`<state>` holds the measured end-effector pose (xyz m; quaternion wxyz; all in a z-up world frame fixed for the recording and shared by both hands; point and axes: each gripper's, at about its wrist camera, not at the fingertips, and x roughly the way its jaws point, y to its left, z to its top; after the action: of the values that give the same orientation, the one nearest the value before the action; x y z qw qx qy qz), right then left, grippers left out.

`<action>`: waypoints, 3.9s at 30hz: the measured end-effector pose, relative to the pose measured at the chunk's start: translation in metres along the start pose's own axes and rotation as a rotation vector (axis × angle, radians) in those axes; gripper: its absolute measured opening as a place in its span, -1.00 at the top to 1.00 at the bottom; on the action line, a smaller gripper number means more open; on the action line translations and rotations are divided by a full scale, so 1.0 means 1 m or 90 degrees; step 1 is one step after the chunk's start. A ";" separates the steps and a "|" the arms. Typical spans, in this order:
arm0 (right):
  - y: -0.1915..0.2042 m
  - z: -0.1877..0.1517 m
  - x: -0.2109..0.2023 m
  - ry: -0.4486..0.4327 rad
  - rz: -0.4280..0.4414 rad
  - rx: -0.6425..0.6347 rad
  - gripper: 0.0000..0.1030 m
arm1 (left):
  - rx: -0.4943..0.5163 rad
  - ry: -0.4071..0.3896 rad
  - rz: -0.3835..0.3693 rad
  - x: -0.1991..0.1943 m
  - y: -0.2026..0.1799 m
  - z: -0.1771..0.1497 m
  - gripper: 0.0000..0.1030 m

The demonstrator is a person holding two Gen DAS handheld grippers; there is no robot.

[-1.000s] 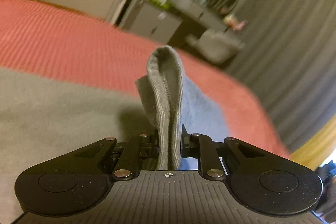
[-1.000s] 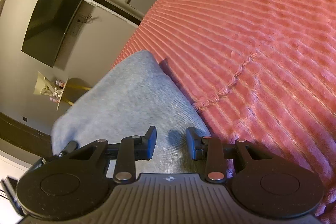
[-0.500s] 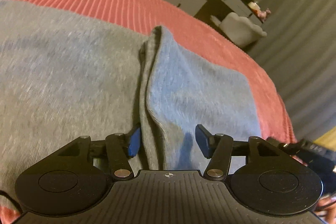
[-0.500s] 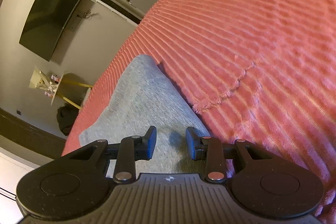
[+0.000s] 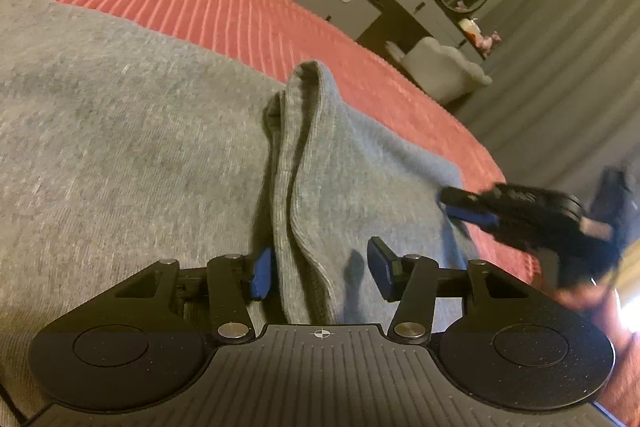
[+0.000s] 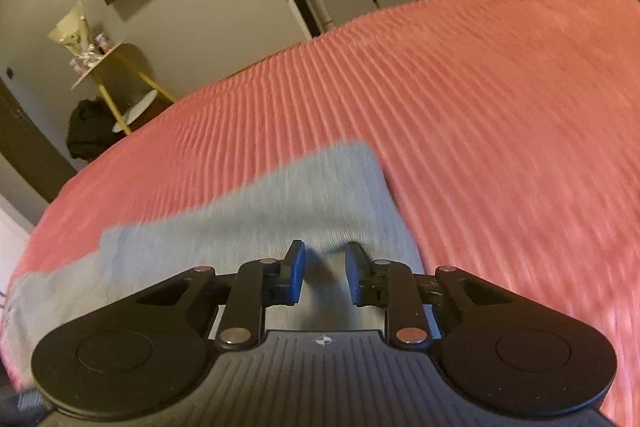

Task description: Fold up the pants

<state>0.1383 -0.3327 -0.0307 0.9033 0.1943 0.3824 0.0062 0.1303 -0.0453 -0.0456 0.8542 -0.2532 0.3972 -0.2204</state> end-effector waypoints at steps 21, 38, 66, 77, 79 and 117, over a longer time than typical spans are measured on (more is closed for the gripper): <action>-0.074 -0.096 -0.098 0.020 0.114 0.258 0.15 | -0.118 0.083 -0.069 0.001 0.000 -0.012 -0.26; -0.034 -0.091 -0.106 -0.001 0.065 0.137 -0.13 | -0.177 0.018 -0.116 -0.018 0.019 0.010 0.74; -0.008 -0.124 -0.105 0.079 0.115 0.211 -0.26 | -0.081 -0.041 0.061 -0.056 0.030 0.008 0.59; 0.033 -0.096 -0.122 -0.068 -0.046 -0.061 -0.26 | 0.059 -0.096 0.052 -0.074 -0.010 0.007 0.53; 0.041 -0.093 -0.113 -0.086 -0.068 -0.110 -0.26 | 0.020 -0.109 0.101 -0.076 0.000 0.011 0.49; 0.062 -0.108 -0.052 -0.139 -0.158 -0.215 0.13 | 0.091 -0.082 0.239 -0.057 -0.009 -0.009 -0.20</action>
<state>0.0350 -0.2460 -0.0415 0.9529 -0.0087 0.2970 -0.0616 0.0878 -0.0215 -0.0126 0.9196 -0.1268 0.3655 -0.0682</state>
